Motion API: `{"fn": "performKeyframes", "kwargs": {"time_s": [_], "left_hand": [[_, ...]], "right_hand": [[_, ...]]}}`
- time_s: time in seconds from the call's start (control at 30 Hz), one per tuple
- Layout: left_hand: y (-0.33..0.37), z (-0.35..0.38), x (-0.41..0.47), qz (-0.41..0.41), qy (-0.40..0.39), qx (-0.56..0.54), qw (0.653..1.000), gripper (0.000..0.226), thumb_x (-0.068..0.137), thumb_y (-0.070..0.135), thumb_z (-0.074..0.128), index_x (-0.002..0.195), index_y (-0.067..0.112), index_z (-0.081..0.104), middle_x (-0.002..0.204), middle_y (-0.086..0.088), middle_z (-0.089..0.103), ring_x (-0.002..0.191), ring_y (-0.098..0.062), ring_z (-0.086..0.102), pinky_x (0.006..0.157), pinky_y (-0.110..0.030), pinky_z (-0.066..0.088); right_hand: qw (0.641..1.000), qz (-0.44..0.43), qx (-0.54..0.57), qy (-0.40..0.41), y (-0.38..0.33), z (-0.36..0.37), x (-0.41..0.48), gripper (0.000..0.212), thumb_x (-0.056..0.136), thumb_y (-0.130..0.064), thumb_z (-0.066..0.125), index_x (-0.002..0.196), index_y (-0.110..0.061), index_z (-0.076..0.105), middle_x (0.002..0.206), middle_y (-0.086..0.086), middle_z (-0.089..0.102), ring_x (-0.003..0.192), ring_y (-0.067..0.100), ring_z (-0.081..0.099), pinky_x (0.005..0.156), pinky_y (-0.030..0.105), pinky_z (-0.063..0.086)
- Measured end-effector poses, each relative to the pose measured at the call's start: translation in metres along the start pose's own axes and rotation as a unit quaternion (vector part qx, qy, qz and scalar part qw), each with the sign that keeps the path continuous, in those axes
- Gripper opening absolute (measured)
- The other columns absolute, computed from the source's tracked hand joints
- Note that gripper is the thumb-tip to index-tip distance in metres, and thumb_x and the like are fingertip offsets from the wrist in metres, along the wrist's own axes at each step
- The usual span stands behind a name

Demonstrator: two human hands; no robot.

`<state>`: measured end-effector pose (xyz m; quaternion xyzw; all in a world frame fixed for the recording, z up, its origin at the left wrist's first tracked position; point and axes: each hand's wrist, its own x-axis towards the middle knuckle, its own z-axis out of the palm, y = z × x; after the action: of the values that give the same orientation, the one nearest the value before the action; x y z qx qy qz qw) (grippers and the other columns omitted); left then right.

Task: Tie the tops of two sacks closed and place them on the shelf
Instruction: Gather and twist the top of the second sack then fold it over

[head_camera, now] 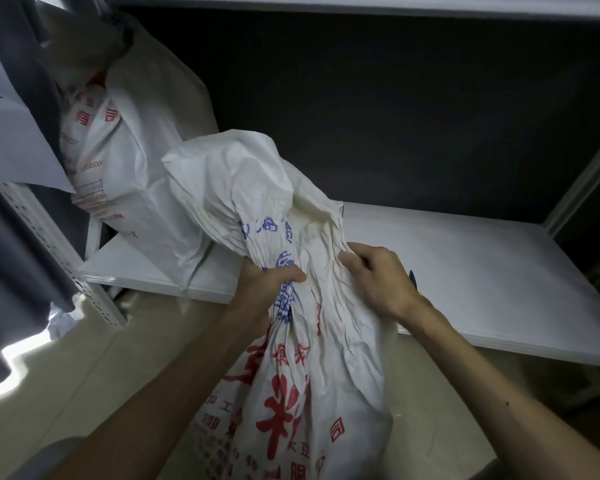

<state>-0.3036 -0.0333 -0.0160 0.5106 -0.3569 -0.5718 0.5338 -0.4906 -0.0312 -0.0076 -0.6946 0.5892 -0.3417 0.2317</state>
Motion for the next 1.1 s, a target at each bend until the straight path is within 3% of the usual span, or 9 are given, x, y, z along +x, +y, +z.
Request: {"fn": "performKeyframes", "kwargs": {"time_s": [0.07,0.2,0.3,0.4,0.53,0.67,0.8,0.93,1.1], "left_hand": [[-0.001,0.003,-0.001,-0.004,-0.014,-0.004,1.0,0.044,0.069,-0.019,0.069,0.107,0.004,0.069,0.1,-0.01,0.074,0.094,-0.029,0.071,0.076,-0.035,0.058],[0.0,0.006,-0.007,-0.01,-0.05,-0.029,0.998,0.04,0.071,-0.019,0.069,0.101,0.008,0.071,0.093,-0.007,0.077,0.088,-0.027,0.073,0.069,-0.032,0.06],[0.003,0.008,-0.012,0.005,-0.069,-0.068,0.995,0.037,0.074,-0.01,0.075,0.106,0.007,0.071,0.095,-0.006,0.078,0.088,-0.022,0.075,0.067,-0.028,0.06],[0.004,0.009,-0.013,0.012,-0.04,-0.086,0.995,0.034,0.073,-0.011,0.077,0.1,0.008,0.07,0.085,-0.002,0.078,0.077,-0.017,0.075,0.059,-0.025,0.058],[0.003,0.009,-0.012,0.009,-0.025,-0.073,0.997,0.039,0.07,-0.013,0.078,0.1,0.01,0.07,0.088,-0.003,0.078,0.08,-0.02,0.076,0.06,-0.028,0.059],[0.002,0.008,-0.012,0.01,-0.027,-0.071,0.997,0.038,0.069,-0.013,0.077,0.1,0.009,0.071,0.09,-0.005,0.078,0.083,-0.023,0.075,0.064,-0.031,0.061],[0.003,0.008,-0.01,0.001,-0.031,-0.079,0.996,0.048,0.069,-0.01,0.079,0.114,0.005,0.069,0.102,-0.009,0.077,0.091,-0.026,0.074,0.077,-0.04,0.062],[0.007,0.006,-0.009,0.021,-0.037,-0.08,0.996,0.044,0.072,-0.01,0.078,0.109,0.011,0.07,0.099,-0.002,0.078,0.089,-0.019,0.075,0.069,-0.028,0.061],[0.008,0.006,-0.013,0.005,-0.057,-0.073,0.996,0.04,0.07,-0.011,0.077,0.102,0.011,0.07,0.087,0.002,0.078,0.079,-0.015,0.075,0.061,-0.024,0.059]], "right_hand": [[0.984,-0.044,-0.169,0.043,0.0,0.004,-0.002,0.013,0.1,-0.018,0.041,0.094,-0.014,0.052,0.07,0.007,0.058,0.066,0.033,0.046,0.062,0.037,0.038],[0.954,-0.048,-0.292,0.046,-0.005,0.032,-0.003,0.046,0.094,-0.003,0.045,0.139,0.001,0.037,0.094,0.021,0.064,0.074,0.042,0.057,0.061,0.04,0.042],[0.99,-0.091,-0.099,0.035,-0.017,0.028,-0.007,0.03,0.101,-0.016,0.039,0.126,-0.005,0.051,0.102,0.013,0.064,0.087,0.03,0.061,0.077,0.037,0.049],[0.992,0.025,0.118,-0.031,-0.025,0.022,-0.006,0.037,0.101,-0.03,0.036,0.098,-0.005,0.064,0.097,0.009,0.071,0.09,0.024,0.065,0.083,0.033,0.05],[0.885,0.165,0.431,-0.058,-0.026,0.016,-0.003,0.022,0.097,-0.016,0.056,0.109,-0.004,0.071,0.103,0.013,0.074,0.096,0.025,0.071,0.088,0.038,0.057],[0.936,0.137,0.321,-0.047,-0.016,0.015,0.002,0.032,0.089,-0.029,0.068,0.095,0.003,0.07,0.083,0.014,0.07,0.074,0.022,0.063,0.076,0.039,0.053],[0.992,0.049,0.114,0.027,-0.017,0.013,0.004,0.048,0.087,-0.035,0.07,0.064,0.0,0.047,0.059,0.0,0.035,0.056,0.01,0.03,0.055,0.027,0.031],[0.986,0.013,0.009,0.166,-0.018,0.014,0.0,0.04,0.085,-0.024,0.066,0.061,-0.002,0.043,0.053,0.0,0.037,0.05,0.013,0.029,0.049,0.025,0.029],[0.969,-0.083,-0.107,0.205,-0.018,0.025,-0.005,0.04,0.086,-0.015,0.063,0.057,-0.01,0.035,0.054,0.001,0.038,0.051,0.019,0.033,0.055,0.029,0.02]]}}
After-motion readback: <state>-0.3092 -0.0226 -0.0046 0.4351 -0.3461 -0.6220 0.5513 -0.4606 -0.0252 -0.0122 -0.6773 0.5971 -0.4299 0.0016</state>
